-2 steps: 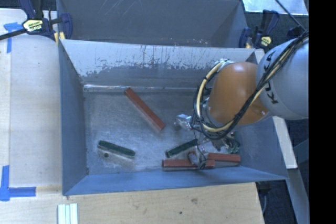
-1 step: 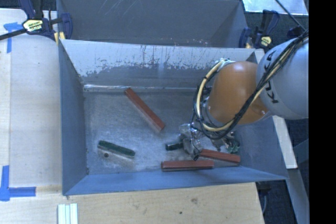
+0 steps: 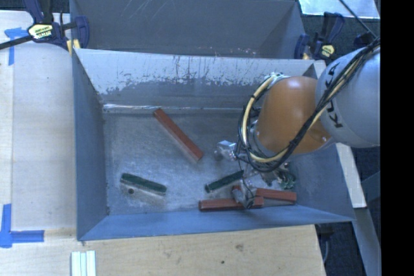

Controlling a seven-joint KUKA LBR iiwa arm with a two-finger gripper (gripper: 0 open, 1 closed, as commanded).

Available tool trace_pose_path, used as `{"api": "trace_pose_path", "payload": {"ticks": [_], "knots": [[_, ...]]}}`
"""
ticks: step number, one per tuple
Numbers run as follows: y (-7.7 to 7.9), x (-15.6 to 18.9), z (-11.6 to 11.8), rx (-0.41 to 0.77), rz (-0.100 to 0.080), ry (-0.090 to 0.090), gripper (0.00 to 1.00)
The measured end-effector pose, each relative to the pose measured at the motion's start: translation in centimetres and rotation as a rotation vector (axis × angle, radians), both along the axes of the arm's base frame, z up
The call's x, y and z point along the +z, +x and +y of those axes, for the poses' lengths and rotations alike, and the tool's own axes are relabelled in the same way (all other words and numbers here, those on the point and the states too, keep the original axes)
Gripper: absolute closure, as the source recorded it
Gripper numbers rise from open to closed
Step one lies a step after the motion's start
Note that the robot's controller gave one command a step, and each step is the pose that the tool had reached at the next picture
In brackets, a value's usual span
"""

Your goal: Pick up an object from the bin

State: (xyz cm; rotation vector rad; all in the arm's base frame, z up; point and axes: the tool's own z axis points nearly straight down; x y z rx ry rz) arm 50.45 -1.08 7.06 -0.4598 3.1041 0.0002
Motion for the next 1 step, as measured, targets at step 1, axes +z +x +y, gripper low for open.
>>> {"api": "trace_pose_path", "payload": {"ticks": [1], "knots": [[0.11,0.13,0.07,0.001,-0.003,0.001,1.00]]}}
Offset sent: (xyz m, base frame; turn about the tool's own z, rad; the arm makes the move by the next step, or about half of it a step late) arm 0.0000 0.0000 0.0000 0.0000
